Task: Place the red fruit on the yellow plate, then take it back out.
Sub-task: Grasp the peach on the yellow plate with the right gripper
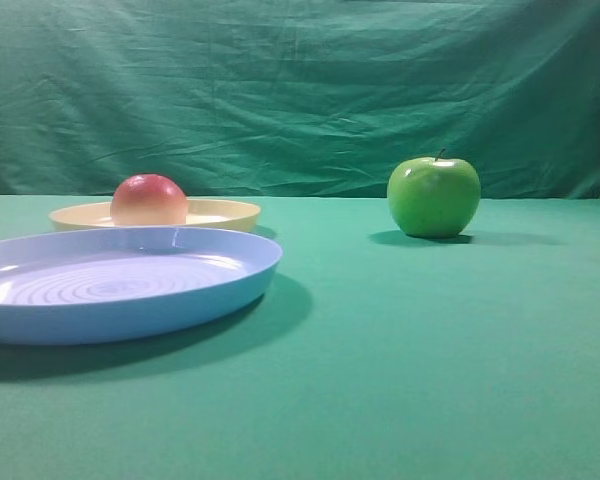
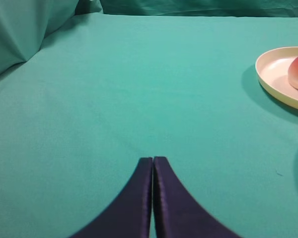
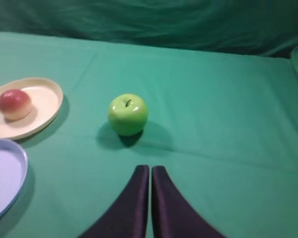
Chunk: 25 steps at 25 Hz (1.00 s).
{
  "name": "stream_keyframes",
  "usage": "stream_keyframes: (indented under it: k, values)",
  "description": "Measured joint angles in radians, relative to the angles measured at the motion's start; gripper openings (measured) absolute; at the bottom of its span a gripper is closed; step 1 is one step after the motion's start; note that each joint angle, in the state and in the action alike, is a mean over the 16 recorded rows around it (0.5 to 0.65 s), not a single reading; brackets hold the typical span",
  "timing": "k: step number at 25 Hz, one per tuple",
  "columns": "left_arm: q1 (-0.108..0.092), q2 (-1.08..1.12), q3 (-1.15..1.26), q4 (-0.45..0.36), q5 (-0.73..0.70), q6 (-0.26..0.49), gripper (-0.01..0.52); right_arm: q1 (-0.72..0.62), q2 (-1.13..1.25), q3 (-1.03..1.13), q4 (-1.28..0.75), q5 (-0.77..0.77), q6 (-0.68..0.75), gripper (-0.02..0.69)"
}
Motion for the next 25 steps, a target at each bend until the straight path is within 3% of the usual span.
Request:
stream_keyframes:
  k: [13, 25]
  values:
    - [0.000, 0.000, 0.000, 0.000, 0.000, 0.000, 0.000, -0.340, -0.372, 0.466, -0.005, -0.338, 0.032, 0.000]
    - [0.000, 0.000, 0.000, 0.000, 0.000, 0.000, 0.000, -0.403, -0.498, 0.643, 0.013, -0.298, 0.044, 0.000]
